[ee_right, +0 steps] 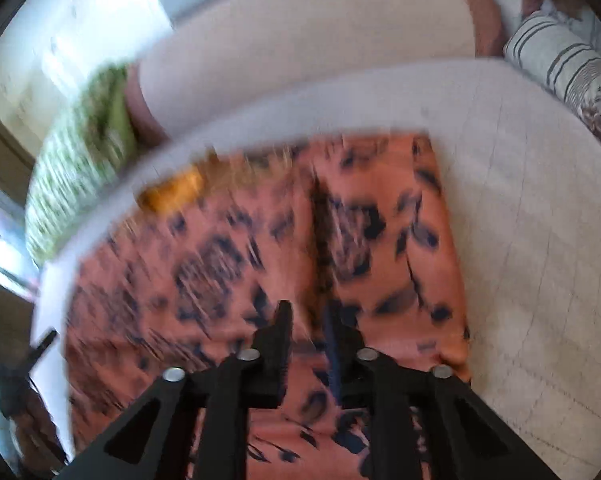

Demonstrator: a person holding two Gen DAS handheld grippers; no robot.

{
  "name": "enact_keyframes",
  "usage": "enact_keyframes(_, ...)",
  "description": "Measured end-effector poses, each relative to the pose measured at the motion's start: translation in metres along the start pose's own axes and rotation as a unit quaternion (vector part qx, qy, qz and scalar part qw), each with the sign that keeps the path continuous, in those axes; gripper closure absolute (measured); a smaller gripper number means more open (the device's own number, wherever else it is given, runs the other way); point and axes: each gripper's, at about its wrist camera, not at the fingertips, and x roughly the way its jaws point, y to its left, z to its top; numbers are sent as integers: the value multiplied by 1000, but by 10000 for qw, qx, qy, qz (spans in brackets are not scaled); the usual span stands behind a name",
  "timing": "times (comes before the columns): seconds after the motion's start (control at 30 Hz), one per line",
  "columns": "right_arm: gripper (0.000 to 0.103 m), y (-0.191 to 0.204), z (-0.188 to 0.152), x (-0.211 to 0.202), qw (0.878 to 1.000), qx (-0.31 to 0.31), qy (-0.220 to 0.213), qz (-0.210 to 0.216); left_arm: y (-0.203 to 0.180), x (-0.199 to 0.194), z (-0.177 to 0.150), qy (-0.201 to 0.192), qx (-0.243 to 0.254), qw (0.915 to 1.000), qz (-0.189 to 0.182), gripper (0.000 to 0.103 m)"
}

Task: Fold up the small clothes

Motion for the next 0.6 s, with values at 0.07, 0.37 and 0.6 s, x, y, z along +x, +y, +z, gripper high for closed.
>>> enact_keyframes(0.07,15,1,17,2,9999,47,-142,-20,-4,11,10,97,24,9999,12,43)
enact_keyframes(0.37,93,29,20,44,9934,-972,293,-534,-28,65,6,671,629,9955,212,89)
enact_keyframes(0.6,59,14,12,37,9921,-849,372,-850,-7,55,12,505,362,9971,430,74)
